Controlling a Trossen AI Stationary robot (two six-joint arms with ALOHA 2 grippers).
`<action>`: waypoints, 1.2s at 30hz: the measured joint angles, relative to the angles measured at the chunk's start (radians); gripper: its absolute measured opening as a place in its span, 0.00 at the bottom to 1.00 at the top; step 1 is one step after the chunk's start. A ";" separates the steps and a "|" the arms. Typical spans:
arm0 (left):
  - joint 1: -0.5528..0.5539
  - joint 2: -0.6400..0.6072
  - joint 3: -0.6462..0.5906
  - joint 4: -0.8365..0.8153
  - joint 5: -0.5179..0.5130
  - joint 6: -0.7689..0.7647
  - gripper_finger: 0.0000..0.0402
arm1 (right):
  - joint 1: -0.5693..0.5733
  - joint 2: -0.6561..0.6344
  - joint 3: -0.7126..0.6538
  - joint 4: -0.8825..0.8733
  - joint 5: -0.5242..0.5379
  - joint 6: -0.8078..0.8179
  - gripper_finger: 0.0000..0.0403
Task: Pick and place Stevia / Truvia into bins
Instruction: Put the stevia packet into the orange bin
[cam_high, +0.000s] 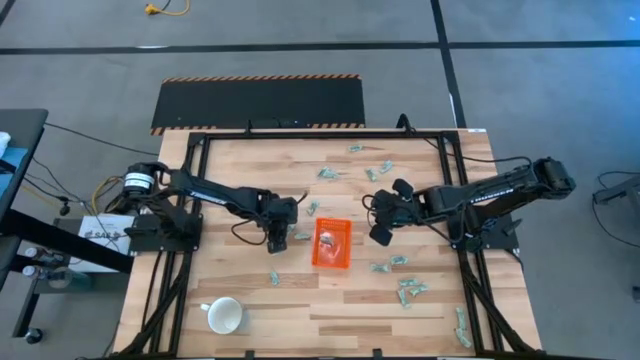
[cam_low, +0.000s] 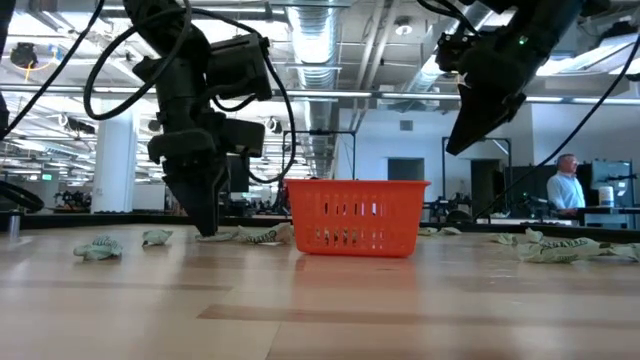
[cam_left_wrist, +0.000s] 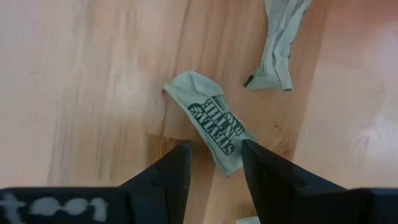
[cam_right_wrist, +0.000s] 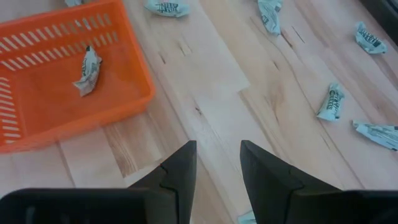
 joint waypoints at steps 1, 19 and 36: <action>-0.002 0.007 0.003 0.002 -0.002 -0.001 0.33 | 0.000 0.000 0.000 0.004 0.000 0.000 0.29; -0.006 0.029 0.004 0.005 -0.041 0.000 0.03 | 0.000 0.000 0.000 0.008 0.000 -0.002 0.29; -0.045 -0.135 0.244 -0.140 -0.164 0.129 0.00 | 0.025 0.000 0.001 -0.120 -0.069 0.141 0.29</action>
